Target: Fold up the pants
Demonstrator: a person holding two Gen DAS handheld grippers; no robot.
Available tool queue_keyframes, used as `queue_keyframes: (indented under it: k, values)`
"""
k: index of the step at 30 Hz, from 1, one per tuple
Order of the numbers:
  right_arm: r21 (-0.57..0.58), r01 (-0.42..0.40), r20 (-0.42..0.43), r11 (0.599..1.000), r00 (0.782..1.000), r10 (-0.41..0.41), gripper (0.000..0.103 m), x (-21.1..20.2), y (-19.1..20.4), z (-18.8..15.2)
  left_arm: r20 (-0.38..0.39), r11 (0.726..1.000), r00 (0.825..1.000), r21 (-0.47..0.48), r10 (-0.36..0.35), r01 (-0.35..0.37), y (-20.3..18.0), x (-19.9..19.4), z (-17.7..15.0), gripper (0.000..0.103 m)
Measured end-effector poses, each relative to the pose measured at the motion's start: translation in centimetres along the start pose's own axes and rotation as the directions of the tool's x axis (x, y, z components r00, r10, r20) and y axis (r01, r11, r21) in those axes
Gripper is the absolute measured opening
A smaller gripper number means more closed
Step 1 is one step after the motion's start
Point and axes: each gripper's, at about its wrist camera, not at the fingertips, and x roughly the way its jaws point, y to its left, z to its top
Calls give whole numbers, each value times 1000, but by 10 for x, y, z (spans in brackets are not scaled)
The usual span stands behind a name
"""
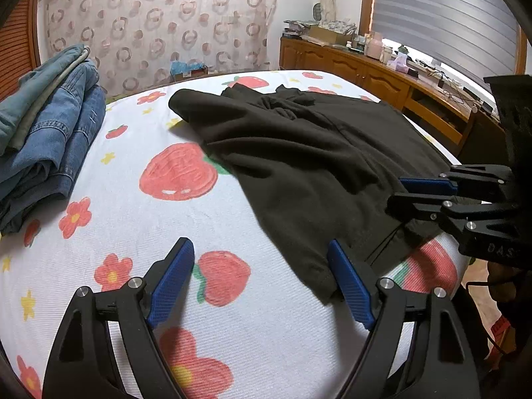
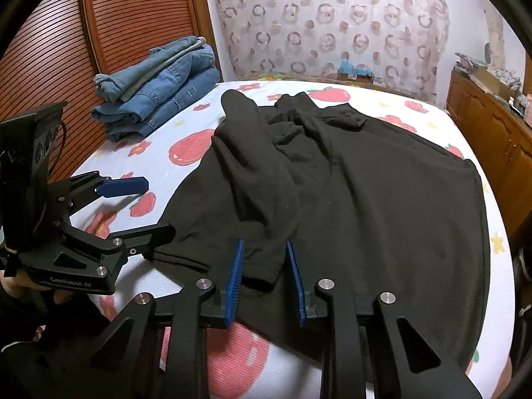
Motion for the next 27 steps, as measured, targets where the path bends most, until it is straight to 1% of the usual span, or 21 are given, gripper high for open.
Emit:
queue_keyframes:
  k: [1, 3, 5, 8, 11, 18, 21, 27]
  values:
    - [-2, -2, 1, 1000, 1000, 2, 15, 1, 0, 1, 0, 1000, 1000, 0, 0, 0, 0, 0, 0, 84]
    - [-5, 0, 5, 1000, 1000, 0, 8, 1, 1, 1, -2, 1000, 1000, -2, -2, 2, 0, 0, 0, 84]
    - [-24, 7, 24, 1000, 1000, -6, 6, -2, 4, 1, -4, 1000, 1000, -16, -10, 10, 1, -1, 0, 84]
    - [-18, 16, 60, 1000, 998, -15, 5, -7, 4, 2, 6, 991, 996, -102, -87, 87, 11, -3, 4, 84]
    - [-16, 25, 104, 1000, 994, -23, 5, -19, 3, 2, 16, 988, 996, -128, -90, 91, 13, -4, 8, 84]
    - [-2, 85, 171, 996, 982, -83, 5, -47, -6, 0, 36, 991, 995, -88, -95, 98, -1, -8, 21, 84]
    - [13, 102, 189, 995, 977, -103, 5, -58, -9, -4, 37, 993, 994, -63, -101, 103, -10, -7, 28, 84]
    - [24, 124, 212, 992, 969, -126, 5, -71, -2, -15, 35, 994, 993, -21, -111, 112, -25, -1, 41, 84]
